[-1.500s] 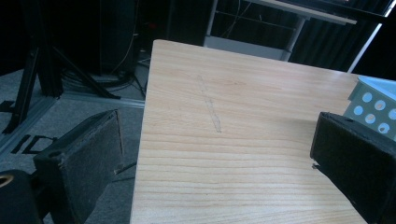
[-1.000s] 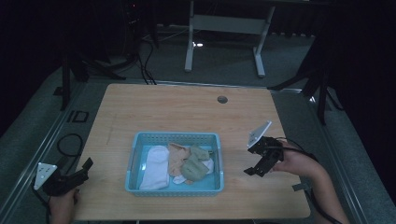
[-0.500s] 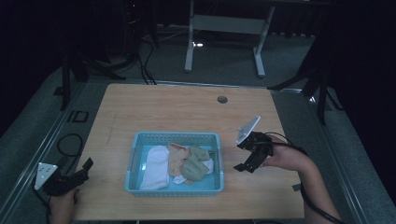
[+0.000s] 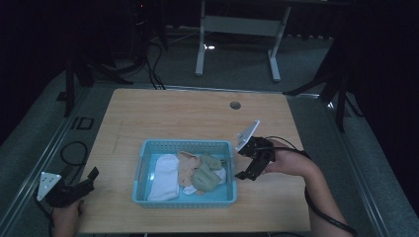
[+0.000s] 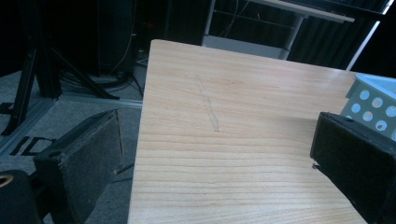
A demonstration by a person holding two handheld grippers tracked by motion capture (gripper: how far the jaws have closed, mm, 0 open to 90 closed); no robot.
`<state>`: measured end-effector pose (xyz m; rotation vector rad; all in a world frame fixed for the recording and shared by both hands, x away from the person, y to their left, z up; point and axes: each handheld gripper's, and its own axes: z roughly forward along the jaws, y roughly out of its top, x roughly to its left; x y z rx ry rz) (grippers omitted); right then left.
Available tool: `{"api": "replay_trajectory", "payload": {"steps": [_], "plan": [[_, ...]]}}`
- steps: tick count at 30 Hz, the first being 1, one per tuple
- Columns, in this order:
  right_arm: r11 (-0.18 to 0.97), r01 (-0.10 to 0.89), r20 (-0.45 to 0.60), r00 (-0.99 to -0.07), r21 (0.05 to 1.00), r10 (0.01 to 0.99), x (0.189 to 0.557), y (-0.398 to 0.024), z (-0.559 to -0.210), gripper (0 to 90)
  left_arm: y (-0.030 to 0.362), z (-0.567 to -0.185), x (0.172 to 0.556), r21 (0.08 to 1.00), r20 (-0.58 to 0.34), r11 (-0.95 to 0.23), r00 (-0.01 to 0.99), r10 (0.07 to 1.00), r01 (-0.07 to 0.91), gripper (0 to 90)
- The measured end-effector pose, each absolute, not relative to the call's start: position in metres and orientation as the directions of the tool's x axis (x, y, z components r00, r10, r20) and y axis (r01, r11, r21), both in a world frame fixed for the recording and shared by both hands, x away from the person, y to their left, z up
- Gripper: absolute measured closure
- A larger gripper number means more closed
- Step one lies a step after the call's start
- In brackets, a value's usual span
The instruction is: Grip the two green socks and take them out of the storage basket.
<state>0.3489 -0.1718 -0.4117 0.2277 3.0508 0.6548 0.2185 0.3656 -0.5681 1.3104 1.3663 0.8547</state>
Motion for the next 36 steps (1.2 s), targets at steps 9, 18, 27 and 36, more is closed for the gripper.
{"api": "replay_trajectory", "payload": {"steps": [9,18,27,36], "plan": [[0.899,0.116,0.029,-0.993,0.421,0.114,0.352,-0.153,-0.418,14.6,0.366,-0.568,0.218,0.954,-0.191,0.158,0.110,0.975,0.255,2.4],[0.894,0.099,0.038,-0.995,0.437,0.092,0.358,-0.134,-0.431,17.3,0.366,-0.568,0.218,0.954,-0.193,0.160,0.111,0.975,0.253,2.4],[0.903,0.087,0.059,-0.996,0.421,0.069,0.359,-0.119,-0.447,21.0,0.367,-0.568,0.218,0.954,-0.195,0.162,0.112,0.974,0.253,2.4],[0.915,0.077,0.068,-0.996,0.395,0.055,0.360,-0.103,-0.466,23.8,0.367,-0.568,0.218,0.954,-0.198,0.165,0.115,0.973,0.252,2.4]]}}
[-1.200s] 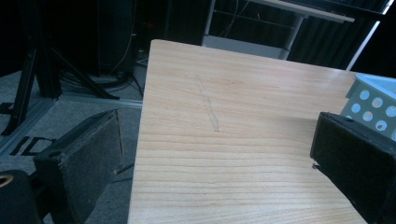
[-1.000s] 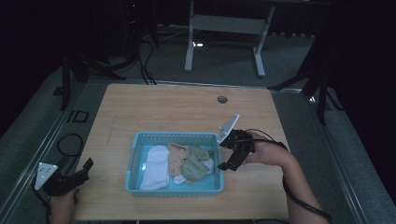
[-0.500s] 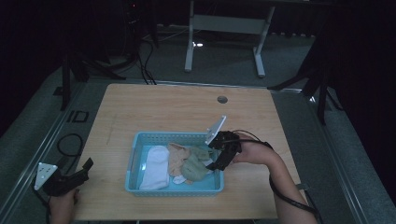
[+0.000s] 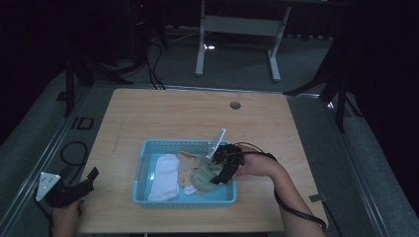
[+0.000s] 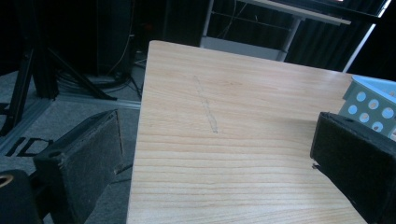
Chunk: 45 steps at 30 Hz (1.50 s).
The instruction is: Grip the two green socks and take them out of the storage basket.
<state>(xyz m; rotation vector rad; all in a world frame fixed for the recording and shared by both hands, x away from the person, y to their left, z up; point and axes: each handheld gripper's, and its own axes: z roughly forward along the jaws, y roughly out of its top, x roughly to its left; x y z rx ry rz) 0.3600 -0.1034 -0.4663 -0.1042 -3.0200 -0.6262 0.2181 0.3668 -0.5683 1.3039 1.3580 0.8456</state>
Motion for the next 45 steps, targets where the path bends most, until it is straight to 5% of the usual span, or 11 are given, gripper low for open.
{"api": "replay_trajectory", "payload": {"steps": [13,21,31,45], "plan": [[0.937,0.072,0.068,-0.996,0.342,0.052,0.359,-0.089,-0.481,29.6,0.367,-0.568,0.218,0.954,-0.199,0.164,0.118,0.973,0.252,2.4],[0.944,0.069,0.080,-0.996,0.323,0.045,0.358,-0.085,-0.487,46.0,0.367,-0.568,0.218,0.954,-0.196,0.161,0.119,0.973,0.253,2.4],[0.940,0.030,0.077,-0.997,0.341,0.003,0.354,-0.085,-0.484,80.0,0.367,-0.568,0.218,0.954,-0.197,0.162,0.119,0.973,0.254,2.4],[0.923,0.001,0.047,-0.999,0.384,-0.019,0.350,-0.094,-0.459,83.6,0.366,-0.568,0.219,0.953,-0.196,0.161,0.118,0.973,0.256,2.4]]}}
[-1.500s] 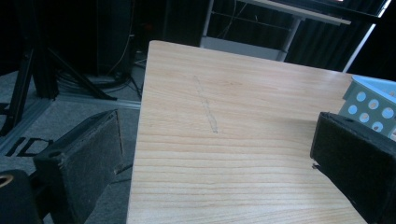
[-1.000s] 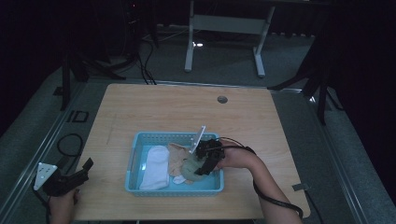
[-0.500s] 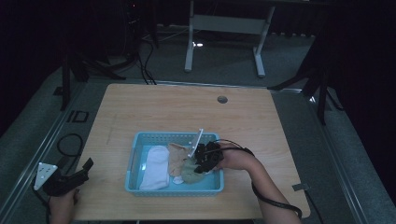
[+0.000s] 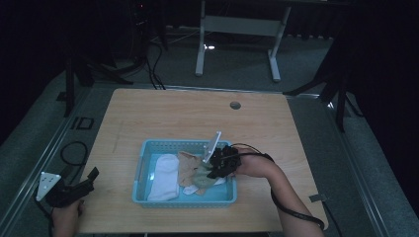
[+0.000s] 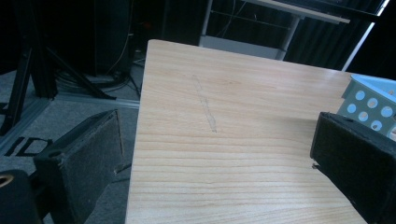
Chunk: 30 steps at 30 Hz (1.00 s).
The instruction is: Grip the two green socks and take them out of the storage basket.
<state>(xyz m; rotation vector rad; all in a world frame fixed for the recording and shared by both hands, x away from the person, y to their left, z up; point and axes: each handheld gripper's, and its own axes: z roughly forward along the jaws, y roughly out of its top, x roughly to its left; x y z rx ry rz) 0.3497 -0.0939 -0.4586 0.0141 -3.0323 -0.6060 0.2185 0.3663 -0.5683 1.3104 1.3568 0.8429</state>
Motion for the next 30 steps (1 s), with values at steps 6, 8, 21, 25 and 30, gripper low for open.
{"api": "replay_trajectory", "payload": {"steps": [6,8,21,25,30], "plan": [[0.917,-0.018,0.034,-0.999,0.399,-0.035,0.348,-0.097,-0.444,83.7,0.366,-0.568,0.218,0.953,-0.195,0.160,0.118,0.974,0.256,2.4],[0.916,-0.019,0.027,-0.999,0.402,-0.033,0.347,-0.098,-0.438,83.8,0.366,-0.568,0.219,0.953,-0.195,0.160,0.118,0.974,0.257,2.4],[0.893,-0.021,-0.024,-1.000,0.449,-0.011,0.348,-0.115,-0.401,84.1,0.366,-0.568,0.219,0.953,-0.194,0.159,0.116,0.974,0.258,2.4],[0.883,-0.009,-0.034,-0.999,0.469,0.007,0.348,-0.123,-0.391,84.1,0.366,-0.568,0.219,0.953,-0.195,0.161,0.115,0.974,0.257,2.4],[0.877,-0.003,-0.055,-0.998,0.480,0.026,0.349,-0.134,-0.380,84.1,0.366,-0.568,0.219,0.953,-0.195,0.160,0.115,0.974,0.257,2.4]]}}
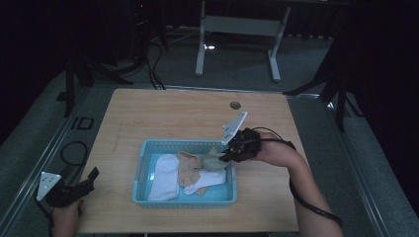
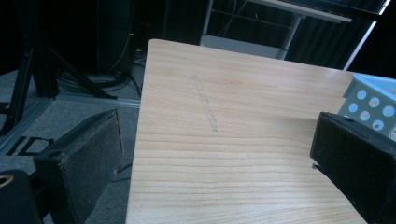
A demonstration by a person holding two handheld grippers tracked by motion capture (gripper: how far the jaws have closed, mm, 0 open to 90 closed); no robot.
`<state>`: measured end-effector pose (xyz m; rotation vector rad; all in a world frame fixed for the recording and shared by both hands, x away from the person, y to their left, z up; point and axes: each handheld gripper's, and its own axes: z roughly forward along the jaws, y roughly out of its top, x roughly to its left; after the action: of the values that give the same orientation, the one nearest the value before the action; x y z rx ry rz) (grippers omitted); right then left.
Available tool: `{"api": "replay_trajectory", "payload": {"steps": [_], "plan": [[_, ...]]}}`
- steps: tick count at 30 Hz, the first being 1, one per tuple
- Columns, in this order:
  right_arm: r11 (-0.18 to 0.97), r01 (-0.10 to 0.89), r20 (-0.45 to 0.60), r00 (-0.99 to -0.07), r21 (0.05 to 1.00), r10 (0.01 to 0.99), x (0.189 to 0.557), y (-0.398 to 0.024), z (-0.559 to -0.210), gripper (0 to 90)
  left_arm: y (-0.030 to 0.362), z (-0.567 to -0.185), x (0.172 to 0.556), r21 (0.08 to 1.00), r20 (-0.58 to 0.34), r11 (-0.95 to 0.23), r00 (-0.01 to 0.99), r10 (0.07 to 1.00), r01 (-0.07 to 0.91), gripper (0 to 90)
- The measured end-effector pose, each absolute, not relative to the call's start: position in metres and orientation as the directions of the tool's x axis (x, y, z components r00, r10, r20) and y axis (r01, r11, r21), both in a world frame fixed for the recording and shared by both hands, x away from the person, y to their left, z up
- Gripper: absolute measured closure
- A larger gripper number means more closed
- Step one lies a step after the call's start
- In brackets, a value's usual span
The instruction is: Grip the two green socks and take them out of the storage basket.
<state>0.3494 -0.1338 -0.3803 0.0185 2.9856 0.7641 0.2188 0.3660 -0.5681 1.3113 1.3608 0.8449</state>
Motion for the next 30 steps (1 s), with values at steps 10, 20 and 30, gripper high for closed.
{"api": "replay_trajectory", "payload": {"steps": [10,20,30], "plan": [[0.854,0.052,-0.080,-0.991,0.518,0.109,0.352,-0.170,-0.363,84.1,0.366,-0.568,0.219,0.953,-0.194,0.159,0.114,0.974,0.258,2.4],[0.836,0.133,-0.092,-0.973,0.532,0.213,0.358,-0.211,-0.362,84.1,0.366,-0.568,0.219,0.953,-0.190,0.156,0.113,0.975,0.260,2.4],[0.831,0.222,-0.078,-0.950,0.511,0.302,0.367,-0.243,-0.387,84.1,0.366,-0.568,0.219,0.953,-0.190,0.156,0.113,0.975,0.261,2.4]]}}
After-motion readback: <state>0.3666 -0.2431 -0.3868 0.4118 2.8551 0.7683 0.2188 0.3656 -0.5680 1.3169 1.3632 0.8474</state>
